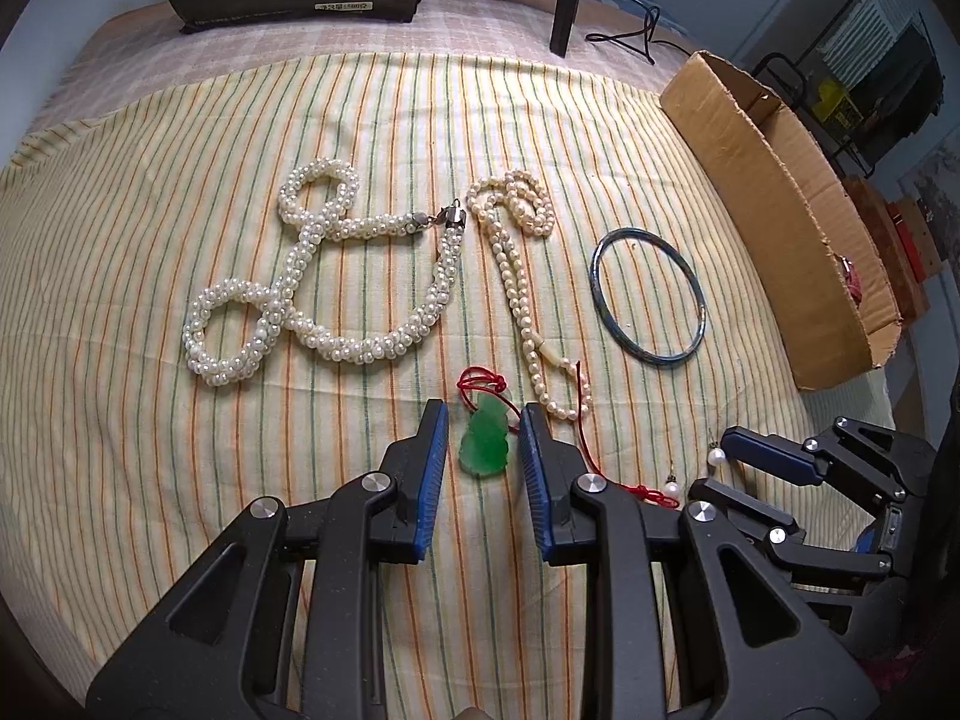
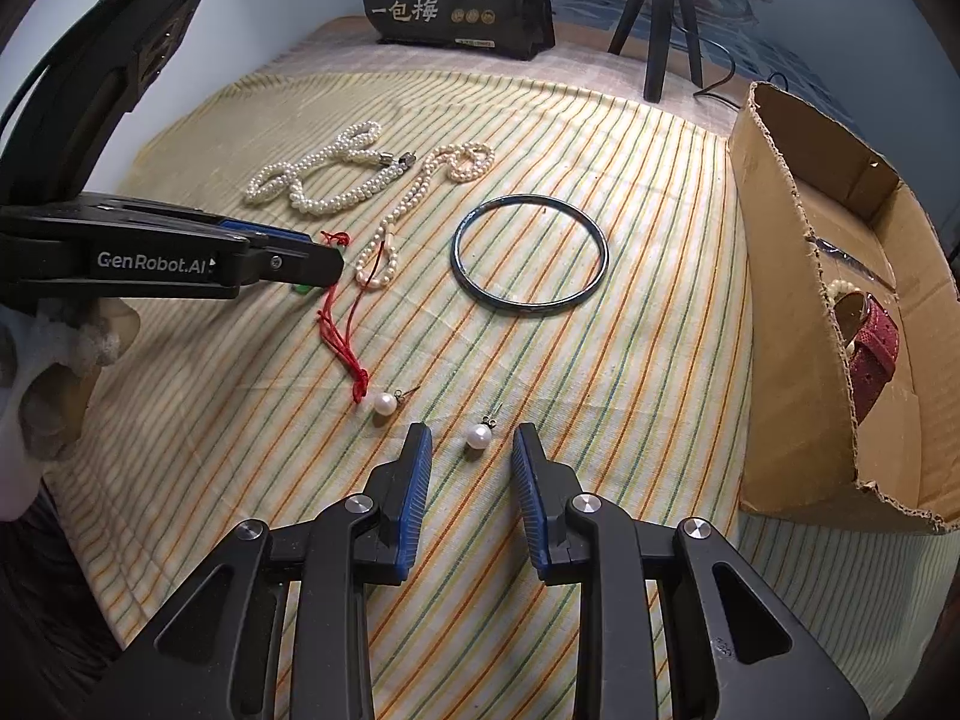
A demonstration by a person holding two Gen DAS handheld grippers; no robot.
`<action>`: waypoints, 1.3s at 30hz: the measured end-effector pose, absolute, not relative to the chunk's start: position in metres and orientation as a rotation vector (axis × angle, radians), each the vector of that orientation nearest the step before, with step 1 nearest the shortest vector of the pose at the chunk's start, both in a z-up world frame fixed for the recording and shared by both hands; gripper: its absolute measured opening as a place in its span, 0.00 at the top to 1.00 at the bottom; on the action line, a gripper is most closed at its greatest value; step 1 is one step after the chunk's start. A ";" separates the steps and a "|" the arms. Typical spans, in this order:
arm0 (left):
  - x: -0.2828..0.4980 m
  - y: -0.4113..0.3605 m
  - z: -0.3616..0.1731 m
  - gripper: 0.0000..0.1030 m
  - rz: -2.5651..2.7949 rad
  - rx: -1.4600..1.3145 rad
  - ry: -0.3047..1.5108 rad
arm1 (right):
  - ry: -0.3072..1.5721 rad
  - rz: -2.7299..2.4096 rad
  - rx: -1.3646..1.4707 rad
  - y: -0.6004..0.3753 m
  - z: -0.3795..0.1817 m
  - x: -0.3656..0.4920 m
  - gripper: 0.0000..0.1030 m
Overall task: Organize jewelry
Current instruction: 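Move the left tool to the jade pendant while the right tool approaches a pearl earring, then grasp the jade pendant with the left tool while the right tool grasps the pearl earring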
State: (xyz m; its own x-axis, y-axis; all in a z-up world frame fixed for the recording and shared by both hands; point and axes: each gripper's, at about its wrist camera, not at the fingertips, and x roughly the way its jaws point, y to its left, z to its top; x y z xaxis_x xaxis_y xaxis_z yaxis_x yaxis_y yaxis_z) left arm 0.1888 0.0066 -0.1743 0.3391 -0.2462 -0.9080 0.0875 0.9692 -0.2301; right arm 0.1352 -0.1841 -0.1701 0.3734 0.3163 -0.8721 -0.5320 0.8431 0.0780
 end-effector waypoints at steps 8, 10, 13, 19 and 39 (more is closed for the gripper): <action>0.182 0.000 -0.176 0.77 -0.232 -0.096 1.202 | 1.052 0.546 -0.256 -0.181 -0.170 0.136 0.75; 0.183 0.000 -0.177 0.77 -0.228 -0.094 1.204 | 1.053 0.547 -0.256 -0.181 -0.171 0.138 0.75; 0.183 -0.002 -0.177 0.80 -0.216 -0.071 1.197 | 1.054 0.544 -0.259 -0.179 -0.171 0.137 0.75; 0.183 -0.006 -0.177 0.85 -0.209 -0.026 1.176 | 1.052 0.536 -0.277 -0.178 -0.171 0.136 0.87; 0.163 0.000 -0.126 0.86 -0.240 -0.093 1.068 | 0.998 0.556 -0.206 -0.186 -0.143 0.130 0.93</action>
State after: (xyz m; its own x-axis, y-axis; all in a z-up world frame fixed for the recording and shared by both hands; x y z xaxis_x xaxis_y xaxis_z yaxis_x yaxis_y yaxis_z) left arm 0.1634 -0.0005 -0.1257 0.4591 -0.2389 -0.8557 0.1496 0.9702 -0.1906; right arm 0.1296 -0.1862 -0.1426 0.4180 0.3474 -0.8394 -0.5310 0.8432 0.0845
